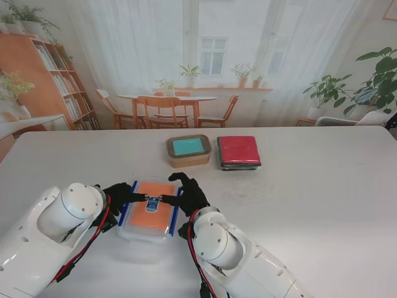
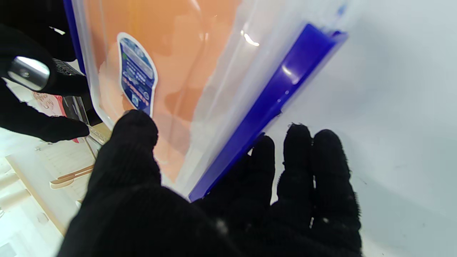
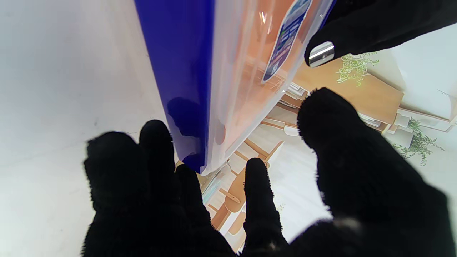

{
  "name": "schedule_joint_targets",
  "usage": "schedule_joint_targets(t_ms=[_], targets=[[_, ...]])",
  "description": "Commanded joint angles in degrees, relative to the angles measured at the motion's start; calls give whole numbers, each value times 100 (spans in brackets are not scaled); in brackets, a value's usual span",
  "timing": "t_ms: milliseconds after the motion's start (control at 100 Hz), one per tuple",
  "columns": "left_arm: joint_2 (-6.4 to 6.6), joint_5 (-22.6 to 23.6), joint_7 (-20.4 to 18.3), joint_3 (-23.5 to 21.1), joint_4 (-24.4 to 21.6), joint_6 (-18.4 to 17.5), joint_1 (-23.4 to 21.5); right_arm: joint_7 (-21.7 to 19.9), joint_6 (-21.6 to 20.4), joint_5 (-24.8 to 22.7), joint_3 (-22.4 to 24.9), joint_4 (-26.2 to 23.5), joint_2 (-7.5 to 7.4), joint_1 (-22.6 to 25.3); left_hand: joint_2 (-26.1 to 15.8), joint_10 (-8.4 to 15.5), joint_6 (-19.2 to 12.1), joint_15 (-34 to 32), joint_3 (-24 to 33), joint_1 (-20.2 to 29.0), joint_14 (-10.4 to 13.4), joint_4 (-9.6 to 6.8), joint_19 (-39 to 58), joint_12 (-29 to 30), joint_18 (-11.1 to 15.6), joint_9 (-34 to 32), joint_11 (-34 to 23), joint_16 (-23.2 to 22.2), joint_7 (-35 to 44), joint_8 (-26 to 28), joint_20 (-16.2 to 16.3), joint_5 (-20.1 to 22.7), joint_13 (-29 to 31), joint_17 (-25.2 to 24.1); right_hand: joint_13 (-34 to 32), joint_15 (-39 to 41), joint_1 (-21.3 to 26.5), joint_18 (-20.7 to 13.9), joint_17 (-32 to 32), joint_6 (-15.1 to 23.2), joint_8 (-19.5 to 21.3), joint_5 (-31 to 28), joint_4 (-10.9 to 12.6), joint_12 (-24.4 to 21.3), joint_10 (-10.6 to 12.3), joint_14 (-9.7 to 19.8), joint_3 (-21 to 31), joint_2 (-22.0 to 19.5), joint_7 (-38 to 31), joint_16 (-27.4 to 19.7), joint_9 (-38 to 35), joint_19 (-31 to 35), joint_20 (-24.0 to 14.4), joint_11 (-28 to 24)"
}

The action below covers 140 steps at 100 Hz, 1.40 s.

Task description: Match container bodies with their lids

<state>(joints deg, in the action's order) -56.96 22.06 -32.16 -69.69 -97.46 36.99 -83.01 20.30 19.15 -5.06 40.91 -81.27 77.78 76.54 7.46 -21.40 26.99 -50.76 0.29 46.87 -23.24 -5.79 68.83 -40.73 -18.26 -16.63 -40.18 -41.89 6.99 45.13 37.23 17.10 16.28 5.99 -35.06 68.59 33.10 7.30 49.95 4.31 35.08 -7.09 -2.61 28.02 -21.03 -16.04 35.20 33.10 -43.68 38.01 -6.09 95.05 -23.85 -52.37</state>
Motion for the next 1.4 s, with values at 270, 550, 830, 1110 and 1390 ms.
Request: schedule_joint_targets(t_ms=[270, 550, 830, 1110, 1390], targets=[[57, 147, -282, 88, 136, 115, 128, -104, 36, 13, 14, -4, 36, 1, -36, 204, -692, -2, -21, -82, -71, 12, 170, 303, -99, 124, 418, 35, 14, -352, 60, 342, 108, 7, 641, -1001, -345, 1088, -1106, -58, -235, 214, 114, -377, 709, -296, -33, -113, 284, -485, -284, -725, -238, 846], [53, 188, -250, 63, 219, 152, 115, 26, 137, -67, 53, -158, 46, 102, -61, 118, -697, 62, -44, -155, -67, 49, 157, 841, -112, 257, 905, 56, -80, -758, 55, 344, 85, -18, 1007, -1251, -417, 1359, -1665, -350, -440, 281, 127, -771, 832, -300, -4, -169, 655, -522, -316, -984, -433, 1462], [40, 219, -199, -58, 198, 163, 72, 94, 307, -159, 123, -206, 40, 166, -129, 79, -667, 210, -68, -318, -75, 126, 132, 1090, -120, 382, 1095, 128, -200, -1120, 42, 247, 13, -71, 1378, -1494, -435, 1698, -2433, -863, -370, 341, 151, -1049, 899, -320, 27, -176, 1326, -576, -335, -1312, -633, 2185], [46, 927, -304, -446, -253, -248, -221, 168, 297, -520, 320, -444, -94, 396, -208, 32, -624, 297, -102, -492, -129, 196, 126, 1108, -138, 393, 1103, 169, -248, -1299, 36, 202, -56, -85, 1422, -1482, -426, 1727, -2558, -914, -220, 334, 150, -996, 902, -301, 24, -182, 1395, -556, -340, -1337, -687, 2244], [31, 1799, -542, -818, -1153, -988, -765, 264, 262, -990, 674, -895, -296, 902, -357, -3, -589, 481, -112, -663, -183, 301, 97, 1119, -212, 203, 1156, 258, -157, -1442, 21, 505, -104, -68, 1438, -1458, -381, 1710, -2672, -855, -84, 270, 146, -760, 903, -297, 9, -168, 1282, -542, -316, -1371, -721, 2172]])
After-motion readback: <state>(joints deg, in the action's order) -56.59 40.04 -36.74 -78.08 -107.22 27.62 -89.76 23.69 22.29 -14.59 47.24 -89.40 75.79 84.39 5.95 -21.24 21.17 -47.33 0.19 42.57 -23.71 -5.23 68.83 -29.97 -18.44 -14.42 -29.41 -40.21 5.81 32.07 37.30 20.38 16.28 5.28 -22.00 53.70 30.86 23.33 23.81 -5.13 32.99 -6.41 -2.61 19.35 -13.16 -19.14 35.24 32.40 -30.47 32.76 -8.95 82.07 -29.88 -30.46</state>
